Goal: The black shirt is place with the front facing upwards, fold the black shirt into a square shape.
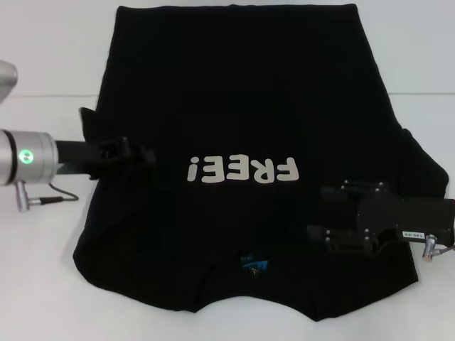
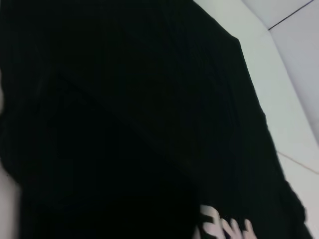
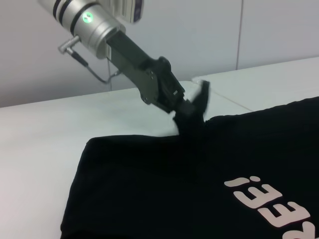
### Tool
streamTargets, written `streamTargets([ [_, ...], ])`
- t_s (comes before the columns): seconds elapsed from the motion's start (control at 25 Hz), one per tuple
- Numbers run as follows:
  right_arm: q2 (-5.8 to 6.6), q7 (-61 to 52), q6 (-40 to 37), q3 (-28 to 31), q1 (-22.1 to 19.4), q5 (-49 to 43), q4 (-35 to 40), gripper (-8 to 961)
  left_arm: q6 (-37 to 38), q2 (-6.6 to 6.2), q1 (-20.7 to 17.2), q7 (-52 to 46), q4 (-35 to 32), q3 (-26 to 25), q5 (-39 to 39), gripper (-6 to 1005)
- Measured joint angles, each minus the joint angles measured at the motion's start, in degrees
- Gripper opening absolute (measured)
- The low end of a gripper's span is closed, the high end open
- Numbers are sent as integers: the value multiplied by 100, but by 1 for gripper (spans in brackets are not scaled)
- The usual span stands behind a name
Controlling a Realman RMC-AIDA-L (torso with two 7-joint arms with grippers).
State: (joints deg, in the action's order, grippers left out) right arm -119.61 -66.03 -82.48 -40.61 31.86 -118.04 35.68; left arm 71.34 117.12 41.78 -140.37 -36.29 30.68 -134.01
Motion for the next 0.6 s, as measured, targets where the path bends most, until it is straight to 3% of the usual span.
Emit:
streamTargets([
  [0.12,0,-6,1,0,-8,0,-2,796,106,-8,-36,237,289,-19,353,81],
  [0.24,0,-8,6,17,-13,1,-27,796,549,-118,-95,1089,705,-21,987,135],
  [0.4,0,-271,50,192,-13,33,-52,797,1268,-156,-266,2203,670,-22,1276,208],
  [0.48,36,-788,137,277,1,31,18,797,1715,-135,-410,3040,542,-12,1308,405],
  [0.6,161,-1952,313,262,40,-49,225,797,2199,20,-732,4527,295,11,1301,557],
])
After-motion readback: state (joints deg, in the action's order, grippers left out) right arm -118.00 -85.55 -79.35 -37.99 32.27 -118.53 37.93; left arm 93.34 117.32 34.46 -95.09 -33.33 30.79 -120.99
